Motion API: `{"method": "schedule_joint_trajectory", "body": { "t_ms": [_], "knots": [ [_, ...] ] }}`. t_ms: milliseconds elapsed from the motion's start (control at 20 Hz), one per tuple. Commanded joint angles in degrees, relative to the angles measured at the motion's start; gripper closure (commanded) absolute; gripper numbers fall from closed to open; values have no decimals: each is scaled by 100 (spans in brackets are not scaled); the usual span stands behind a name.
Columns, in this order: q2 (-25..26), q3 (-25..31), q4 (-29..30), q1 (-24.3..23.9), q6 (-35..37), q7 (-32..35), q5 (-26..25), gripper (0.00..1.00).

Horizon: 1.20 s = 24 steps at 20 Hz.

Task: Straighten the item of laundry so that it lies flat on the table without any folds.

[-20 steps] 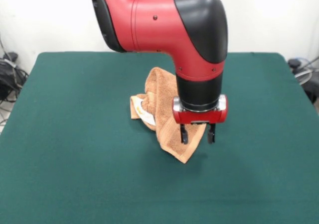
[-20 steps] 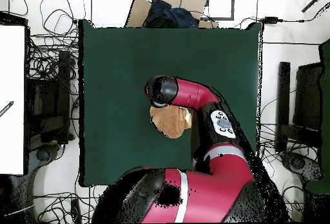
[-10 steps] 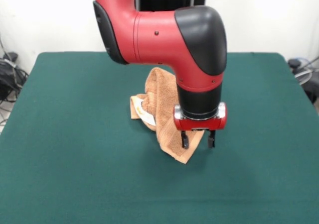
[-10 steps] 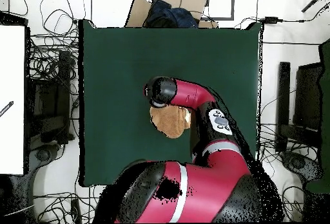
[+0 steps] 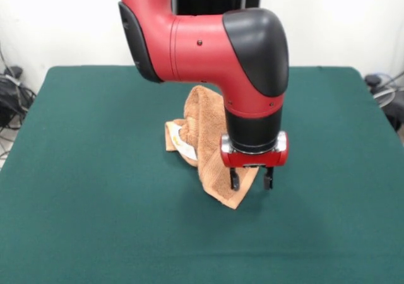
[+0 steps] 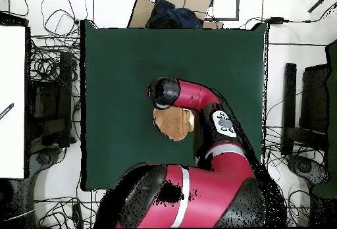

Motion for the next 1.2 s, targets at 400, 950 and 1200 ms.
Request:
{"method": "schedule_joint_trajectory", "body": {
  "t_ms": [400, 950, 1200],
  "knots": [
    [659, -174, -857, 366, -105, 594, -175, 0],
    [861, -220, -998, 385, -234, 657, -206, 0],
    [882, -277, -1038, 443, -290, 719, -251, 0]
  ]
}}
